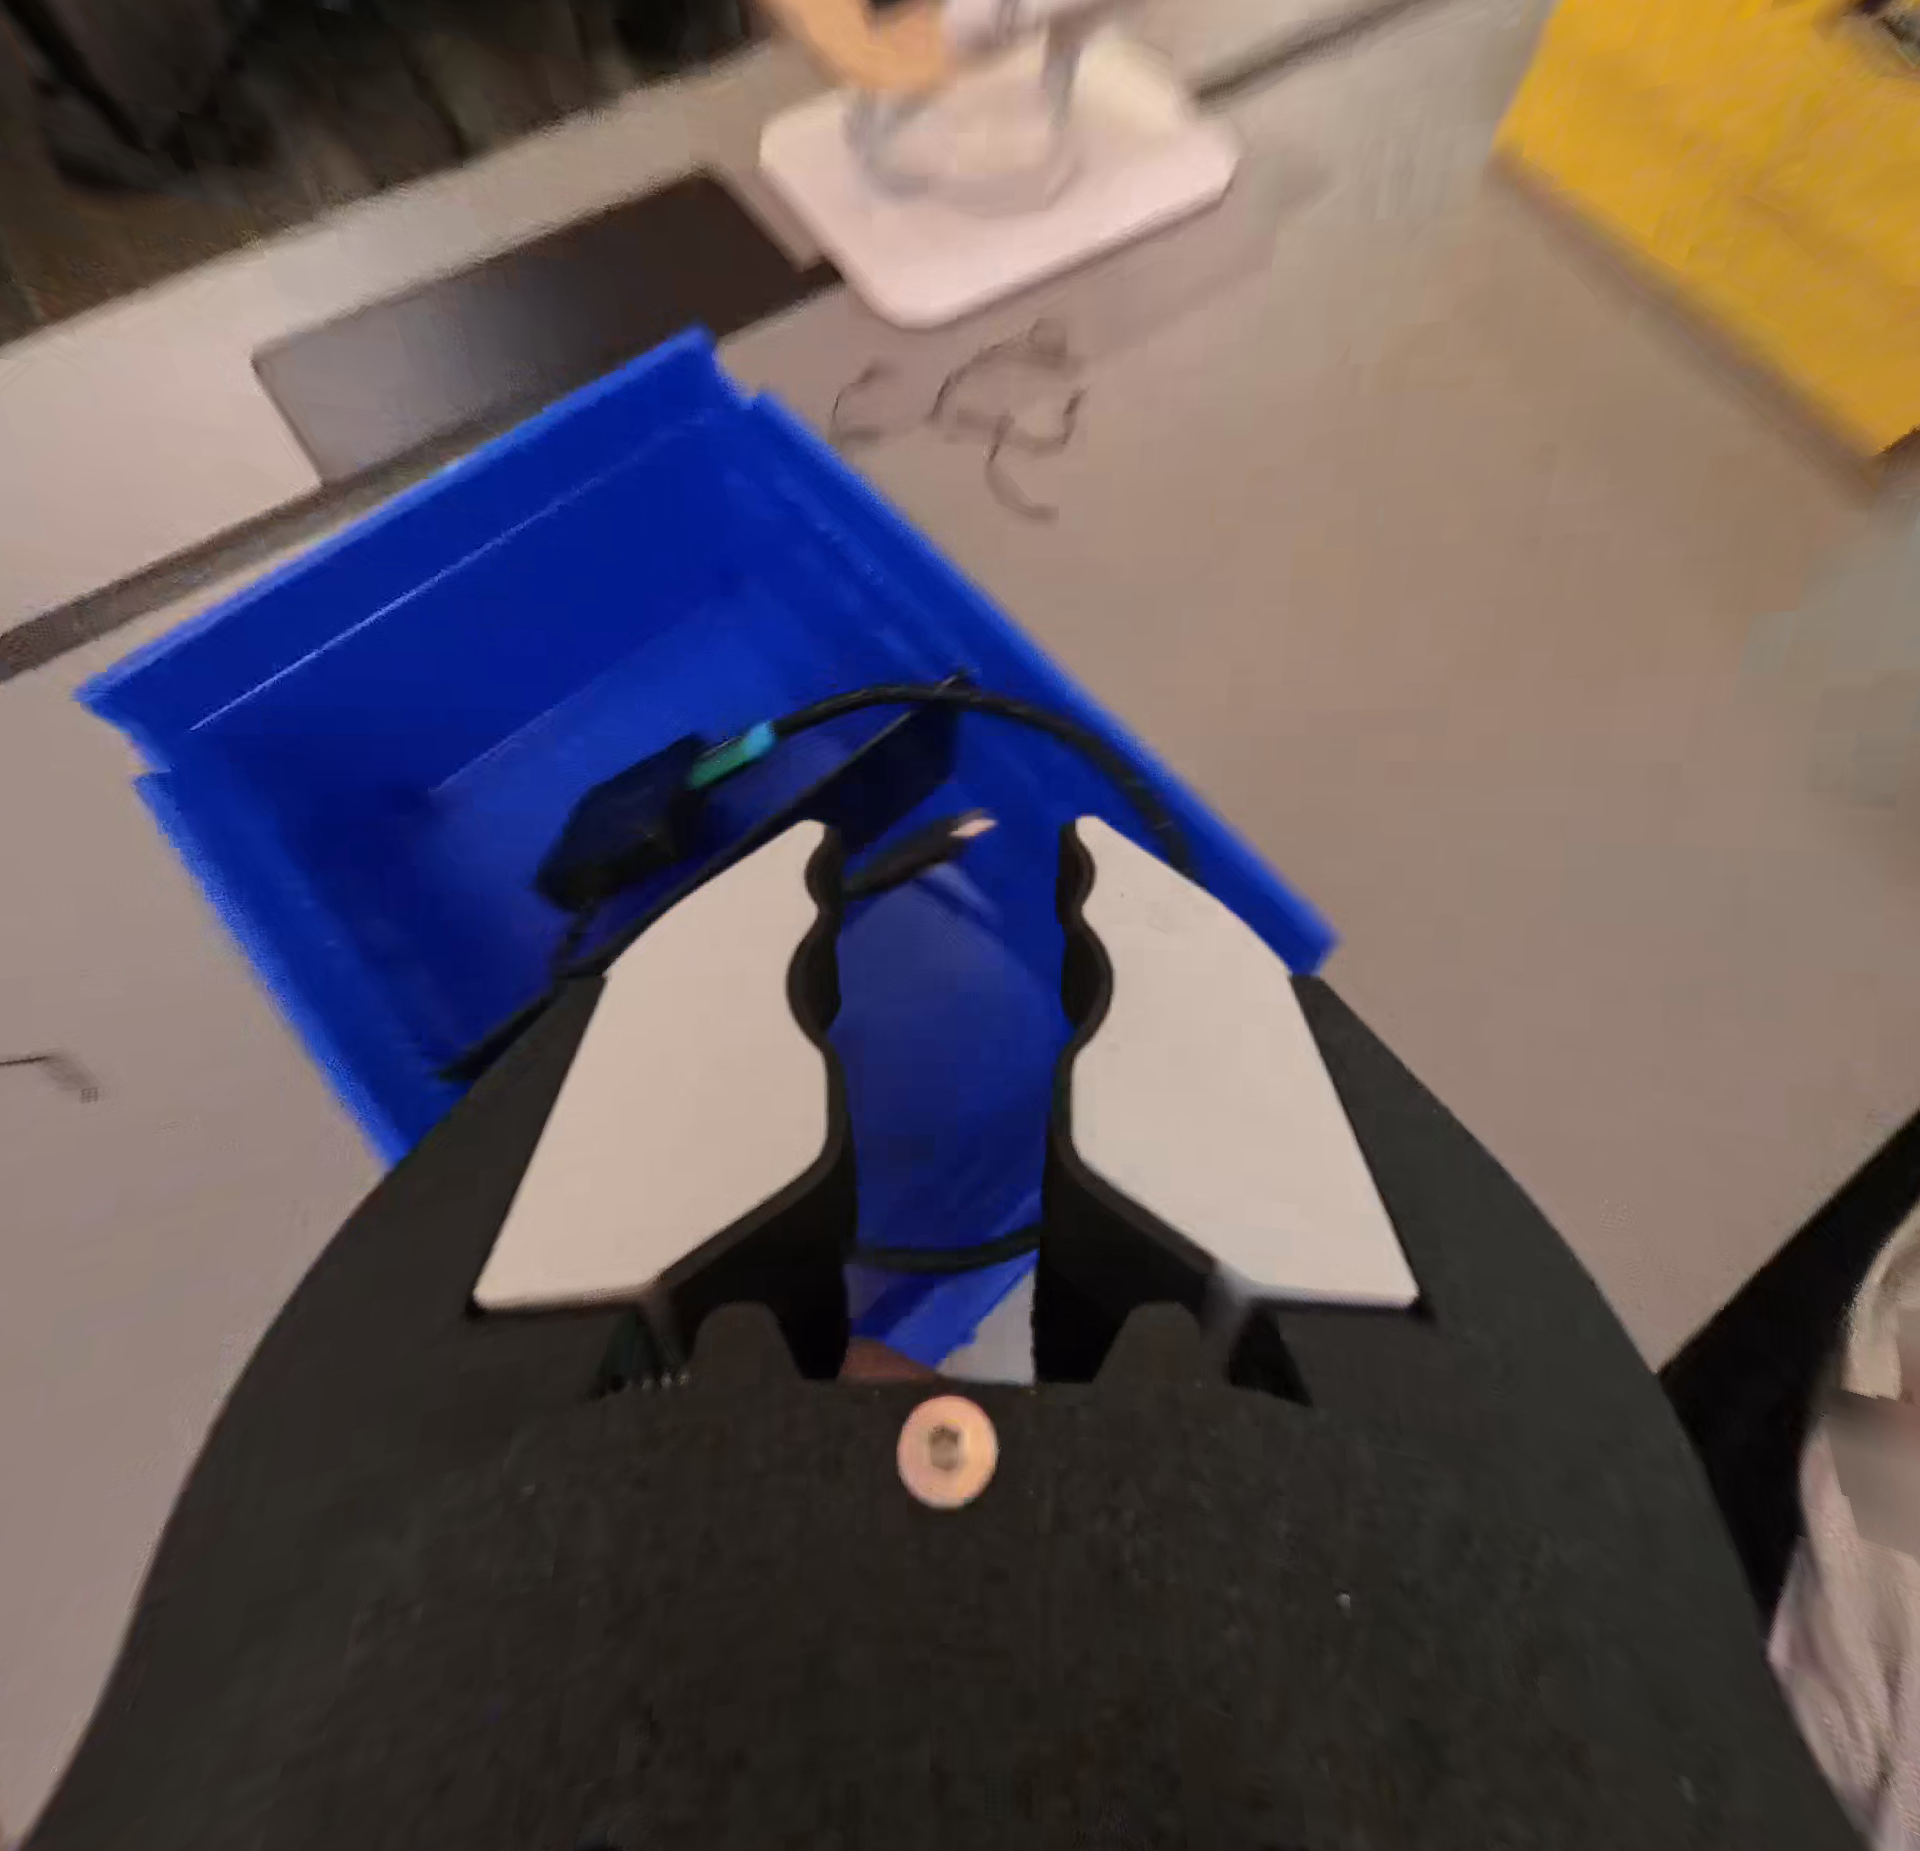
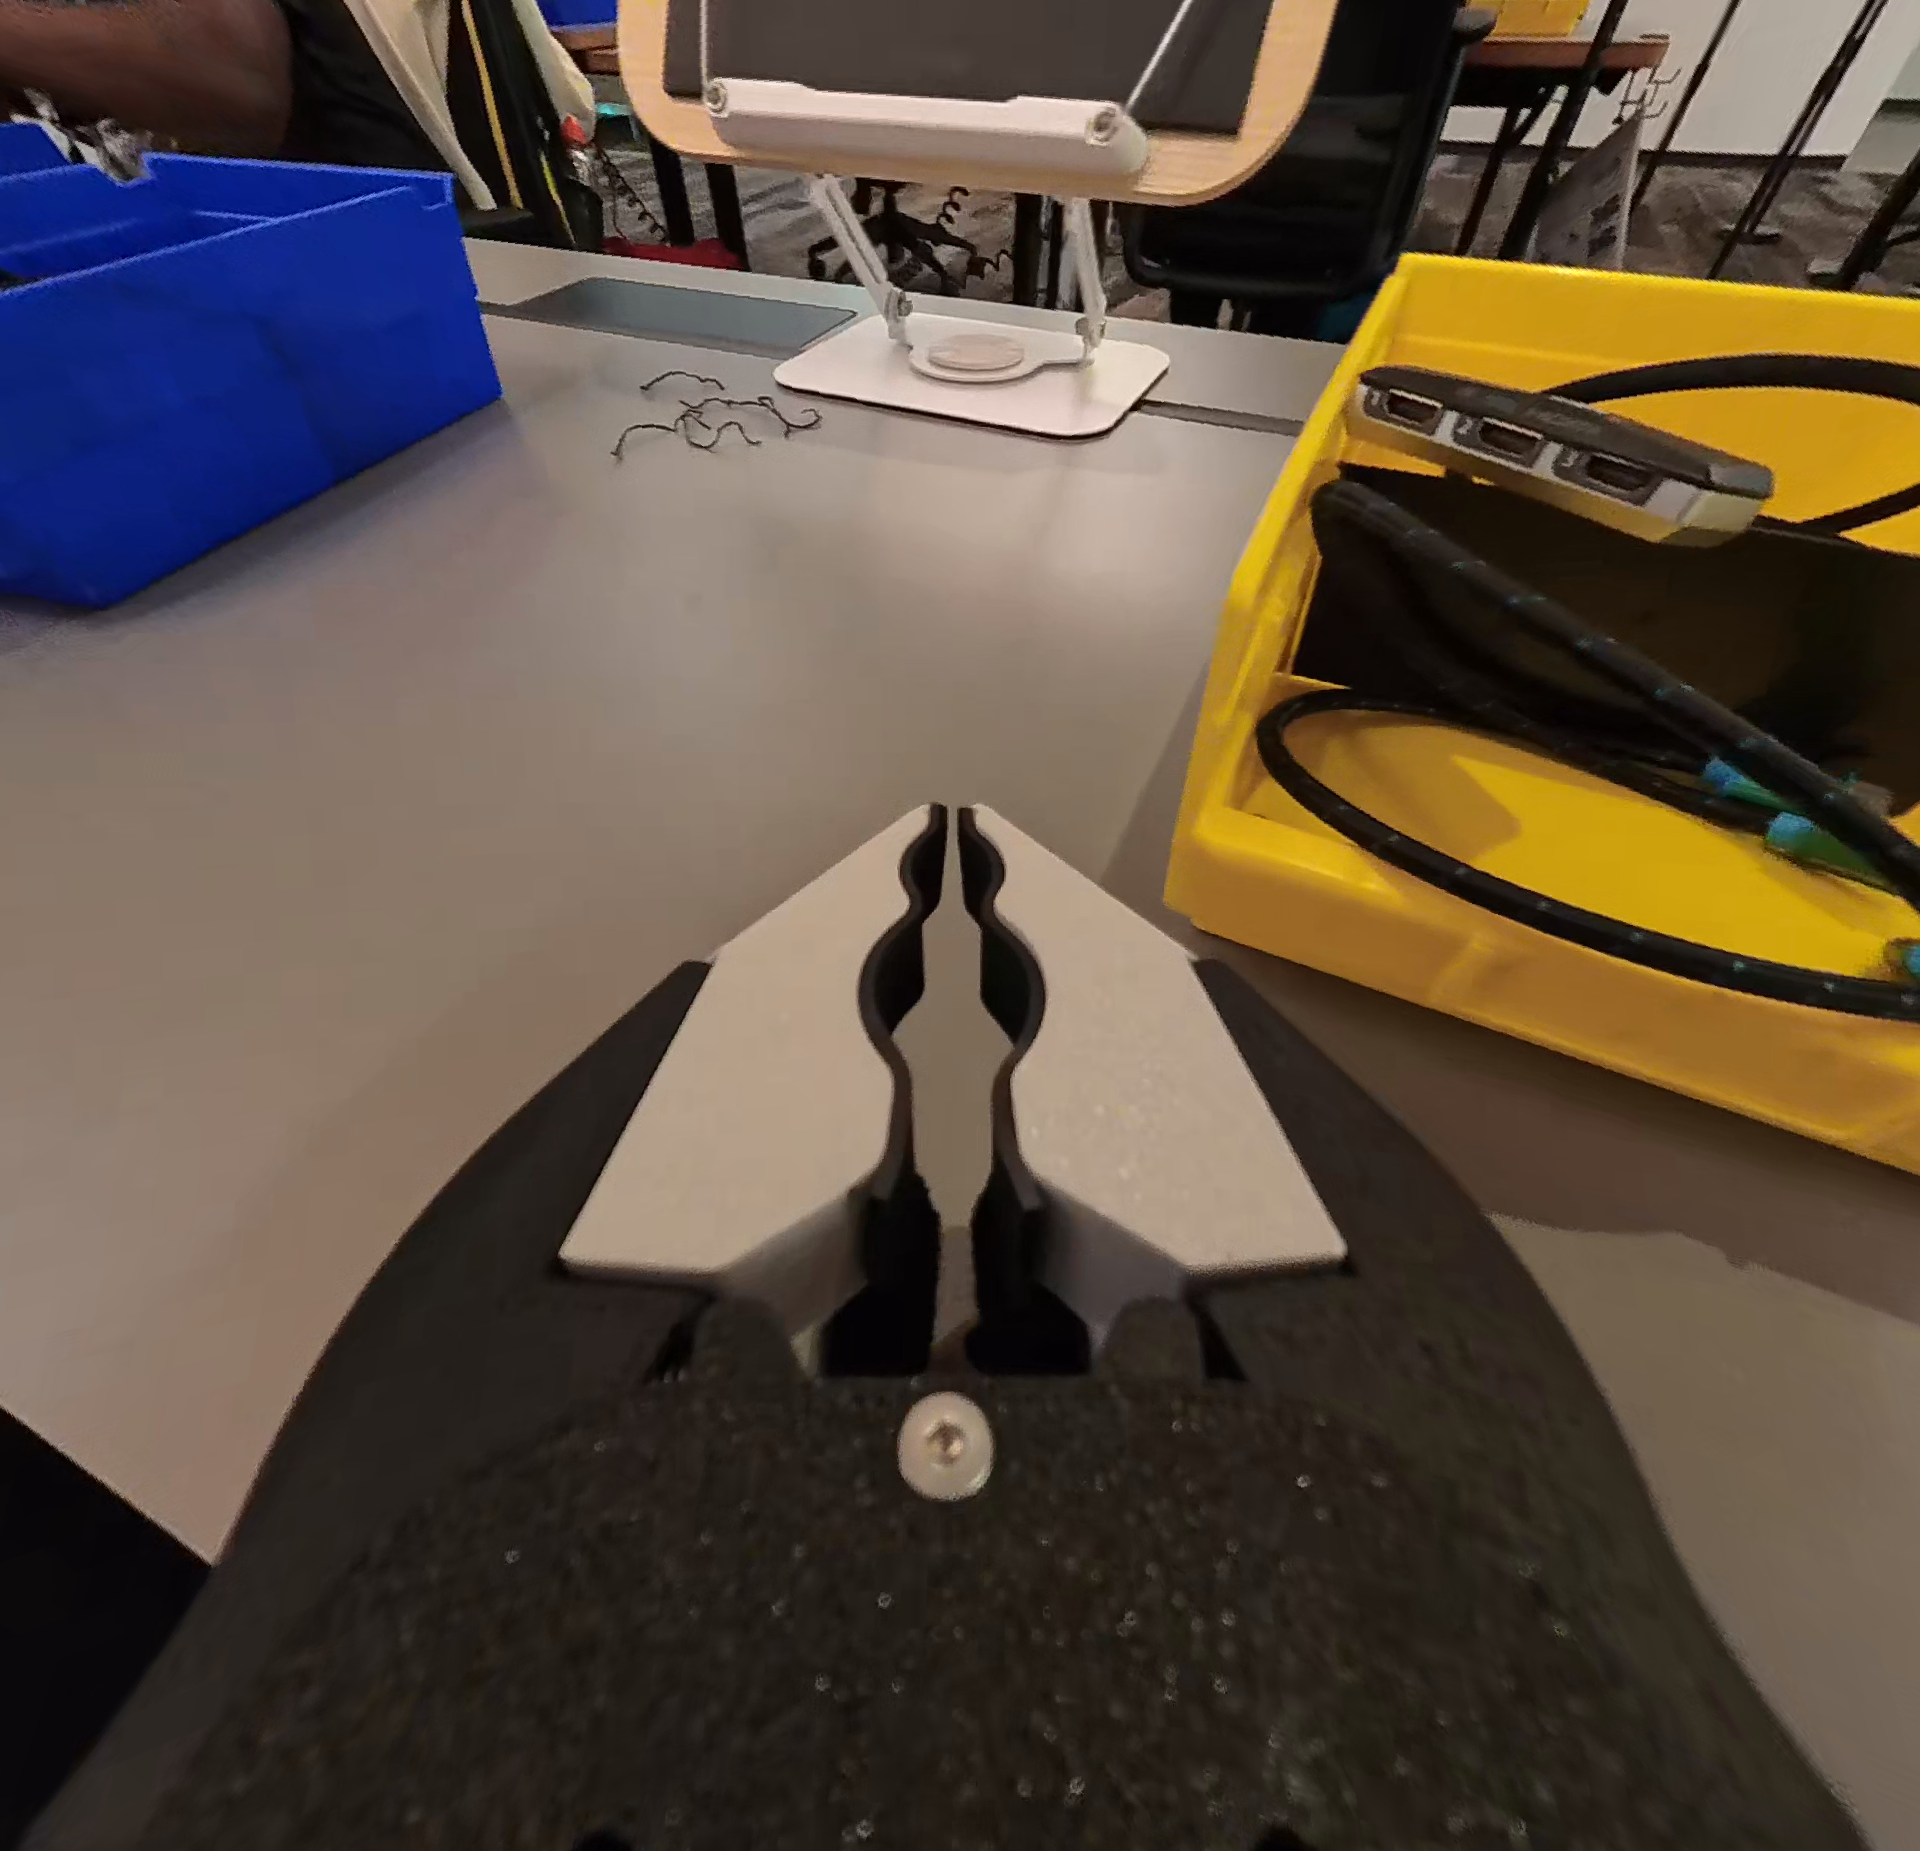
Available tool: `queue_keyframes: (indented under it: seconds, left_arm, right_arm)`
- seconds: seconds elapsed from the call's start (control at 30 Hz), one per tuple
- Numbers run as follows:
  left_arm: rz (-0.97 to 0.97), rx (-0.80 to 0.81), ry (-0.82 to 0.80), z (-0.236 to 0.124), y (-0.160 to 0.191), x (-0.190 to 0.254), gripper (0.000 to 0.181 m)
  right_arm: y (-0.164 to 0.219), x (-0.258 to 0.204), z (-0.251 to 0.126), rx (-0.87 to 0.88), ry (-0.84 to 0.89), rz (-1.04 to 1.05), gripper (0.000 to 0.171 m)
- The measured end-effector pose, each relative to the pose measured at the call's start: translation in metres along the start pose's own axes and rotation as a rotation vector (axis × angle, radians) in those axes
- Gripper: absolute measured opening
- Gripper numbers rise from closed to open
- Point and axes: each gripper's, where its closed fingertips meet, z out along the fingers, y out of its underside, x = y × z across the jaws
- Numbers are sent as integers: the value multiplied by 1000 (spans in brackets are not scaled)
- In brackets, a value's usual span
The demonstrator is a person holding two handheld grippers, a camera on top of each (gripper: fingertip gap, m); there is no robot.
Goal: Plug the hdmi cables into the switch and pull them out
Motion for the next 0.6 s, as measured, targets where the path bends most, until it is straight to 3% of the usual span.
queue_keyframes:
  seconds: [0.17, 0.33, 0.6]
  left_arm:
    - [13, -378, 27, 51, 2, -63, 50]
    - [-145, -730, 107, 106, 39, -102, 67]
    - [-175, -1037, 131, 116, 84, -117, 80]
  right_arm:
    - [1, 8, -4, -3, 20, 19, 1]
    - [3, 3, -3, -12, 5, 24, 2]
    - [8, -1, -3, -34, -12, 4, 2]
